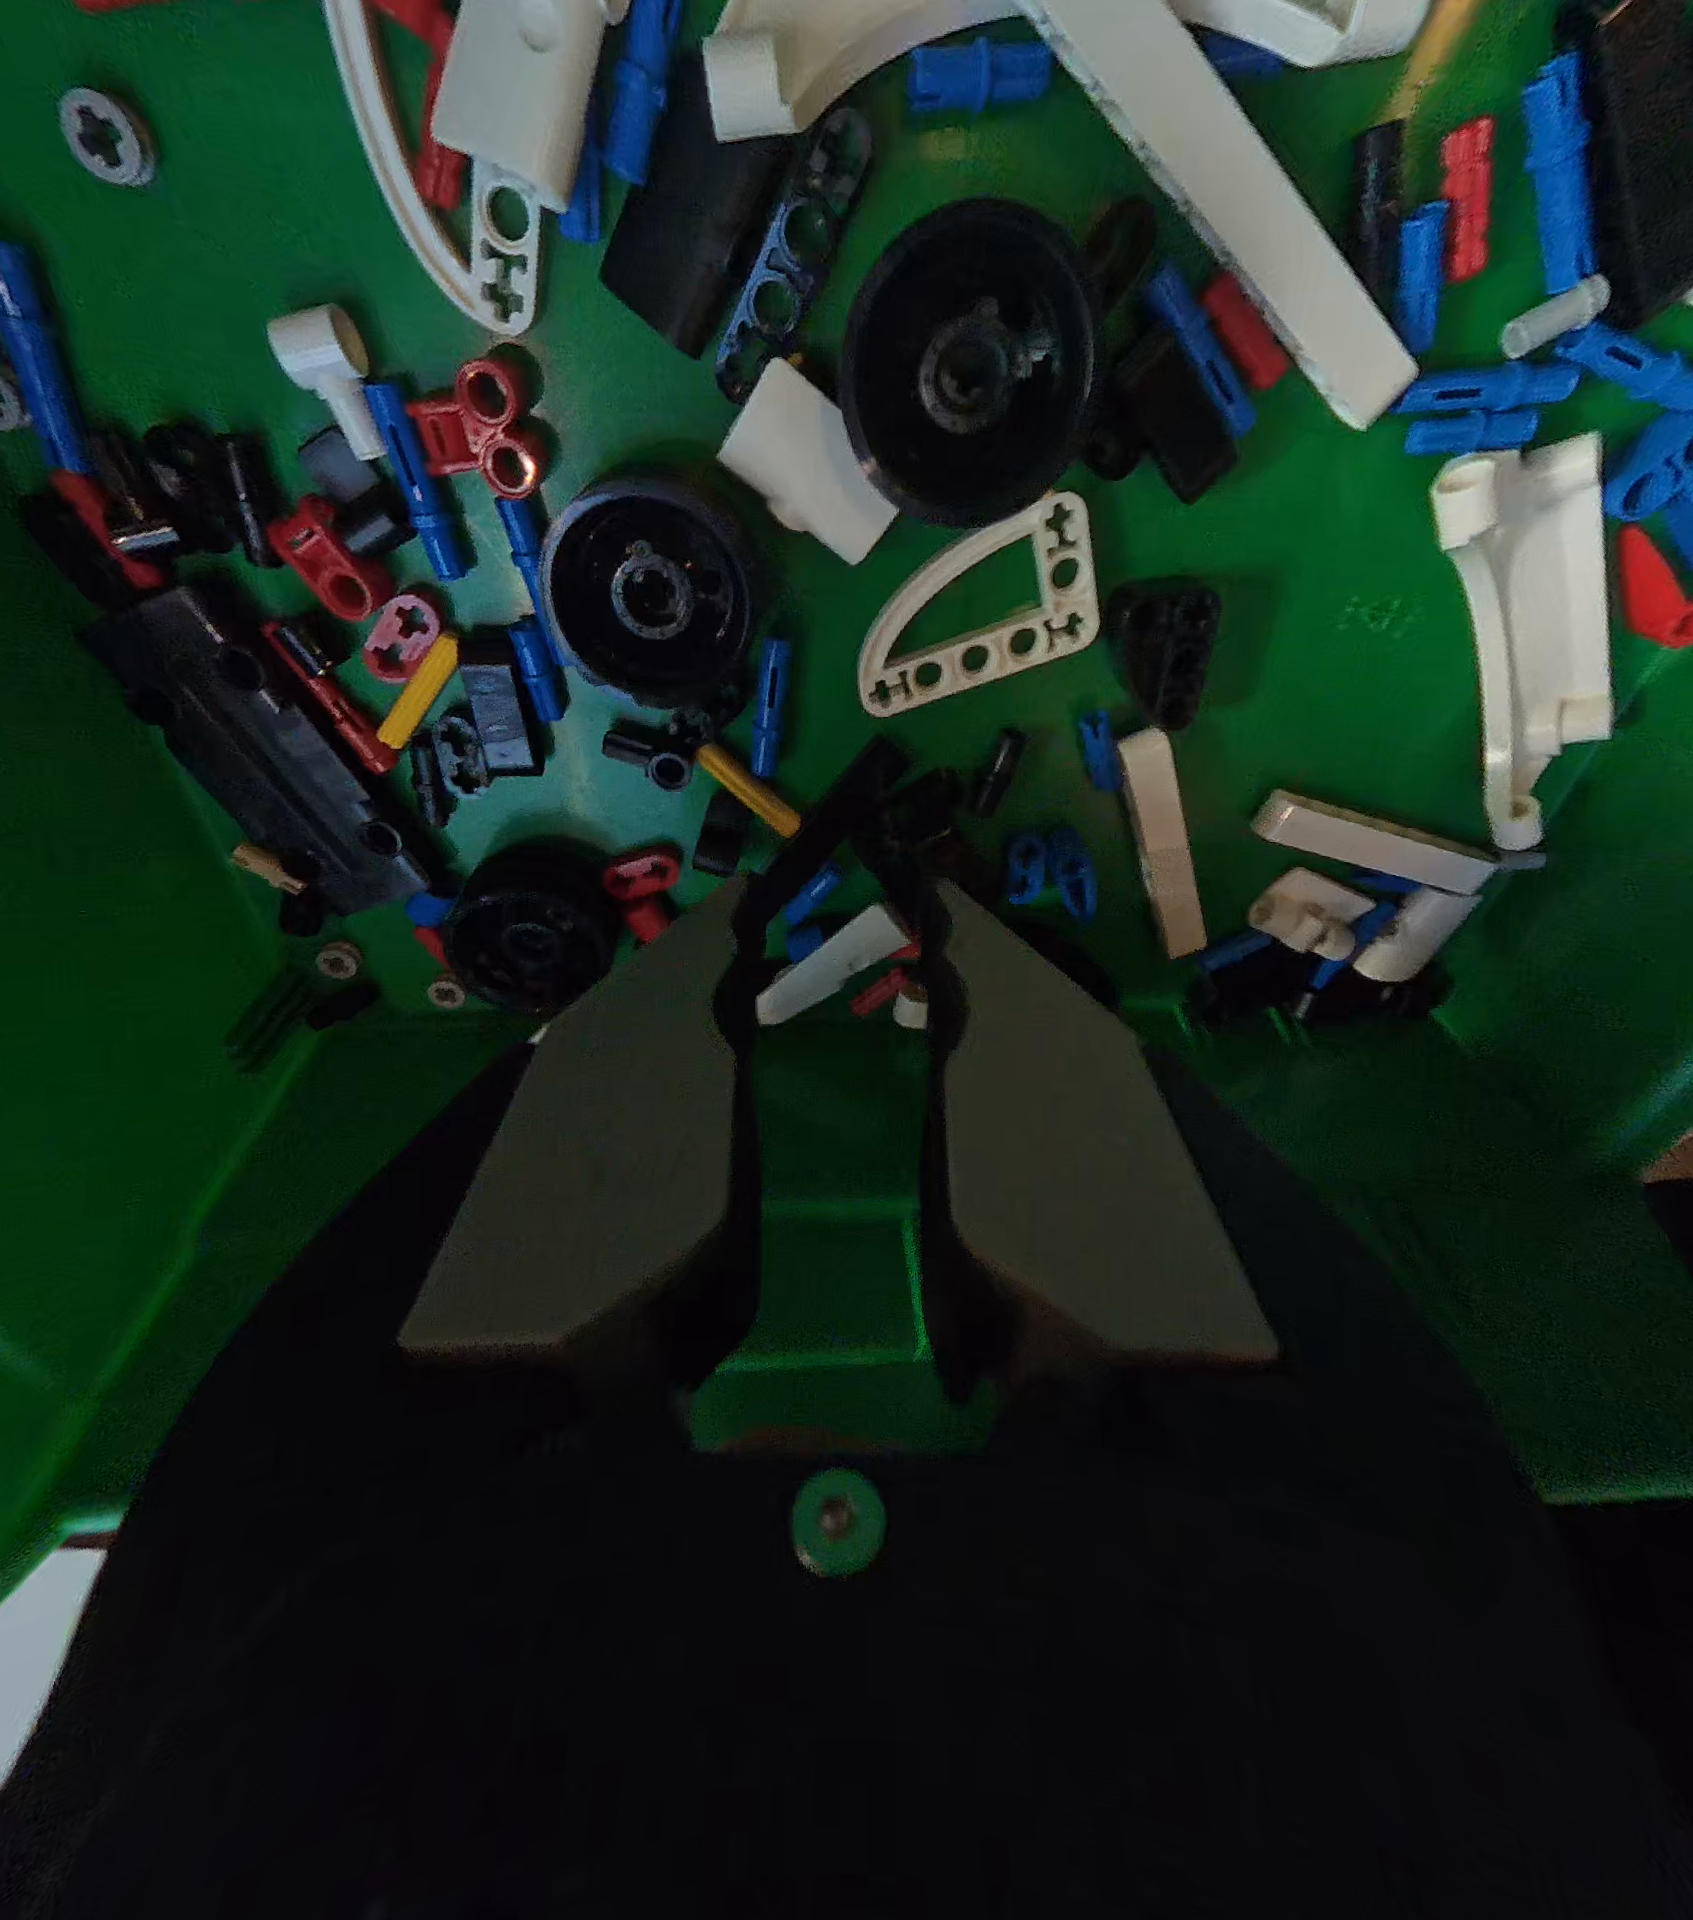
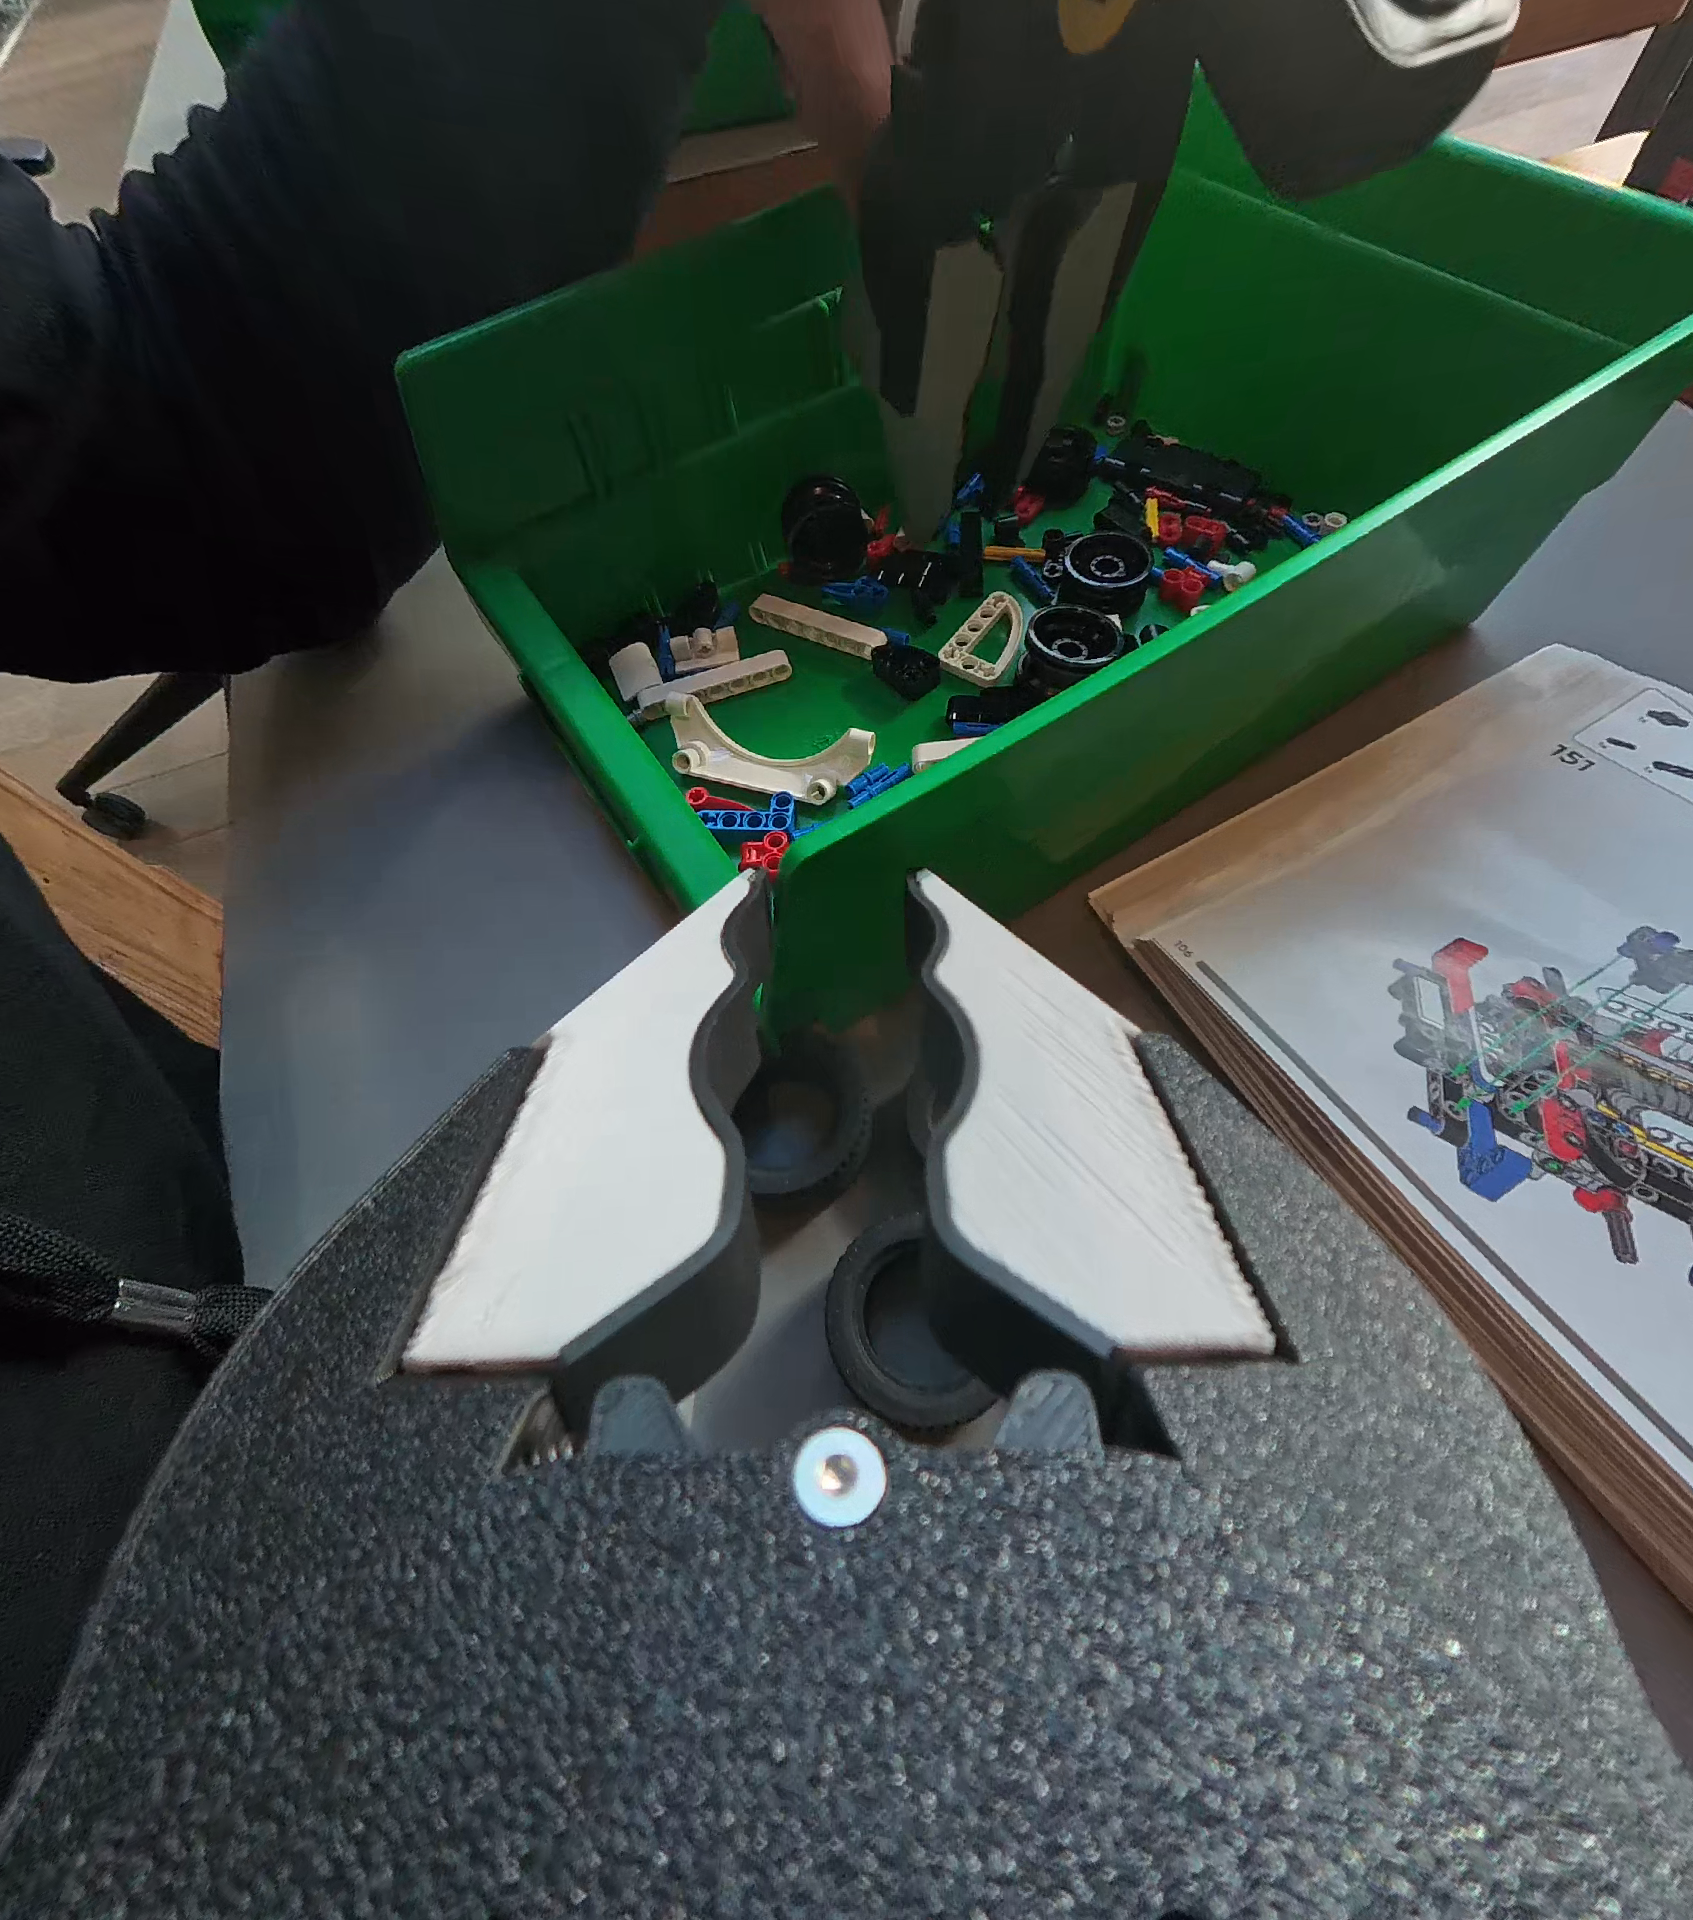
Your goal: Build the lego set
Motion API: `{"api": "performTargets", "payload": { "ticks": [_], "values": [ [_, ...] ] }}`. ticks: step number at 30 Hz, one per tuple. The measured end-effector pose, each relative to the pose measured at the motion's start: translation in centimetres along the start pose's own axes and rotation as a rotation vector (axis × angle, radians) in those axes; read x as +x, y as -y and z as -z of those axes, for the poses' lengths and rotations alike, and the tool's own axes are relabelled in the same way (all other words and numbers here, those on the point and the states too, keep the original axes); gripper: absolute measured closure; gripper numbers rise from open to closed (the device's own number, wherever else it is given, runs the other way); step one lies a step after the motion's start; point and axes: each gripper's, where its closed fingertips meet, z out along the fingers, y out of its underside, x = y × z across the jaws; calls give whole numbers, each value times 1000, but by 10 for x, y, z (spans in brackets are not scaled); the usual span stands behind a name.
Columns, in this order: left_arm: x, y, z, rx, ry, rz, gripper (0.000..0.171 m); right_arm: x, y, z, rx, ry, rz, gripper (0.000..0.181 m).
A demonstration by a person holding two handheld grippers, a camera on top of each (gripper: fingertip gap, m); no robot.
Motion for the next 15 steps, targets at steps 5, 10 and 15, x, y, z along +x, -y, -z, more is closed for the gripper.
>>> {"api": "performTargets", "payload": {
  "ticks": [5,10,15],
  "values": [
    [6,8,-2,0,-71,21,154,0,-1,1,1,0,-5,156],
    [5,2,1,4,-37,3,157,0,-1,1,2,2,-5,156],
    [5,5,-1,12,-17,-25,171,0,1,1,9,0,1,156]
  ]
}}
